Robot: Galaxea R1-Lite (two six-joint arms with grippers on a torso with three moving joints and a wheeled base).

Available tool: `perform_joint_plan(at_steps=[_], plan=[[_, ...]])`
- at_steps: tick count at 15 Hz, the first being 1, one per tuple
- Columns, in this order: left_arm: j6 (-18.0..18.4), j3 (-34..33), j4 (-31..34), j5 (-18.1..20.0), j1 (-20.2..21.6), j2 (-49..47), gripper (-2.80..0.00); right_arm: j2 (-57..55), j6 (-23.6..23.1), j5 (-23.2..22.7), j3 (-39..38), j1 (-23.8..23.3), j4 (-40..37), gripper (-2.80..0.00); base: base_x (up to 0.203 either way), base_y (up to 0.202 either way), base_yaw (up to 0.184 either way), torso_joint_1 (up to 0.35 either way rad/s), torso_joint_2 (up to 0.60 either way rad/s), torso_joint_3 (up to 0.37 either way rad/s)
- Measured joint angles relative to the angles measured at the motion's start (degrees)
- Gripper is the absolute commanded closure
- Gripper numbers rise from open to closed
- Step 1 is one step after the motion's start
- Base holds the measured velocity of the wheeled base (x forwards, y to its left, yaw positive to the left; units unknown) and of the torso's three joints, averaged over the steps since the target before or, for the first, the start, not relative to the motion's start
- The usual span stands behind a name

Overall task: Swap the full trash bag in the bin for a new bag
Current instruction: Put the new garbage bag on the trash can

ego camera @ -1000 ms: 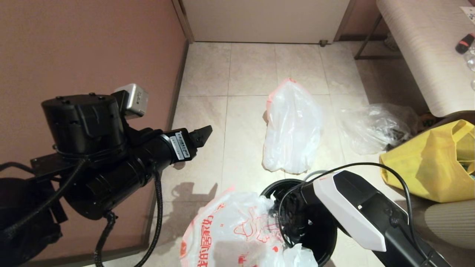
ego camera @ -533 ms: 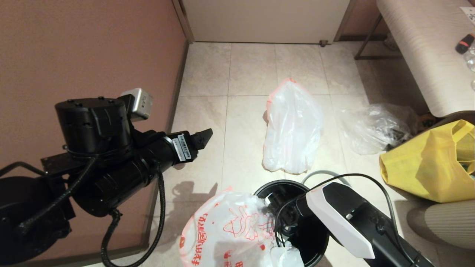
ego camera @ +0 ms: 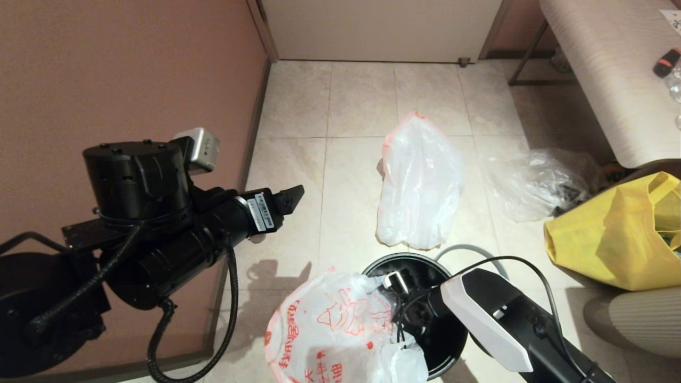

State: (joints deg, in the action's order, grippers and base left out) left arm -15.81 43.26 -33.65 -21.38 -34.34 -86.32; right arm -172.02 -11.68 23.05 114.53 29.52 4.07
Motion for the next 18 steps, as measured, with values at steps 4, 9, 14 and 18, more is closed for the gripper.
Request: perform_joint_plan(at_steps=[4,9,14,18], plan=[[0.0,0.3,0.0,0.0,0.4,0.1,-2.80,1.2,0.0,3.3,0.0,-4.1,0.1,0.00,0.000,0.000,0.000,0.000,0.00,0.000],[0.0,0.2,0.0,0.0,-0.2,0.1,-2.80,4.8,0.9,3.0,-0.1,-8.5,-0.5,0.00,0.000,0.000,0.000,0.000,0.00,0.000],[-0.1,0.0,0.1,-0.1,-1.2,0.5,-2.80,11.5,7.7,0.7,-6.1,-7.8,-3.8,0.00,0.000,0.000,0.000,0.000,0.00,0.000],[-0.2,0.0,0.2,-0.2,-2.2,1.5,-2.80,19.5,12.4,-1.7,-19.7,-6.8,-6.7,0.00,0.000,0.000,0.000,0.000,0.00,0.000]])
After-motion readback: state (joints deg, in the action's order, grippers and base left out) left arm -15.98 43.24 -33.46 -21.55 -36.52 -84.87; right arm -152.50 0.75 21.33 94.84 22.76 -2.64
